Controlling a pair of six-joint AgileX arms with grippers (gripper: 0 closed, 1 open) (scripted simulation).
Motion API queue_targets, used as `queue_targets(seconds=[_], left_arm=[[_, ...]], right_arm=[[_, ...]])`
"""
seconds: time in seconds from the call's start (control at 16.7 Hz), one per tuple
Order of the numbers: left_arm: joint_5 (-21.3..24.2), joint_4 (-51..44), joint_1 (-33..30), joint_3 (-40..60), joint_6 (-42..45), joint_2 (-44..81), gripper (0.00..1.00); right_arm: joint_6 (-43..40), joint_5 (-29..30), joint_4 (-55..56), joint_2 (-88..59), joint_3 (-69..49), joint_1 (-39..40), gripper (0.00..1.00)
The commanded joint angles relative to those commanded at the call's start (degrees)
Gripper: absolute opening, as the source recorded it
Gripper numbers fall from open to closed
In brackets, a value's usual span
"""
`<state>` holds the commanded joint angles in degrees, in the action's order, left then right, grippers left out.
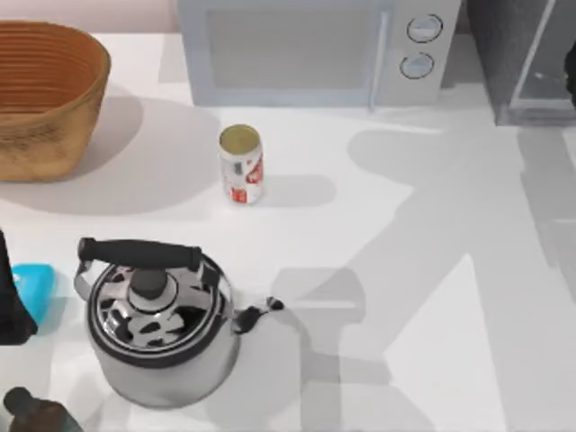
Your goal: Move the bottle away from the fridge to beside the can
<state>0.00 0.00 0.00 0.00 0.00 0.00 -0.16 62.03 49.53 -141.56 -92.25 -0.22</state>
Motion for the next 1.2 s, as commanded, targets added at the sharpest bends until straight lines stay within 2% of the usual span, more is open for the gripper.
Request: queue_targets(seconds=[0.06, 0.12, 0.66, 1.2], left_arm=[[0.0, 0.0, 0.0, 0.0, 0.0, 0.0, 1.00], [0.0, 0.0, 0.0, 0.0, 0.0, 0.0, 1.00], [0.0, 0.0, 0.0, 0.0, 0.0, 0.0, 1.00], [0.0, 0.0, 0.0, 0.0, 0.0, 0.0, 1.00]], right_arm=[[0.0, 0.0, 0.0, 0.0, 0.0, 0.0, 0.02], [0.0, 0.0, 0.0, 0.0, 0.0, 0.0, 0.00], [0.1, 0.0, -0.2, 0.3, 0.0, 0.2, 0.00], [0.2, -0.1, -8.0, 6.1, -1.9, 0.2, 0.00]])
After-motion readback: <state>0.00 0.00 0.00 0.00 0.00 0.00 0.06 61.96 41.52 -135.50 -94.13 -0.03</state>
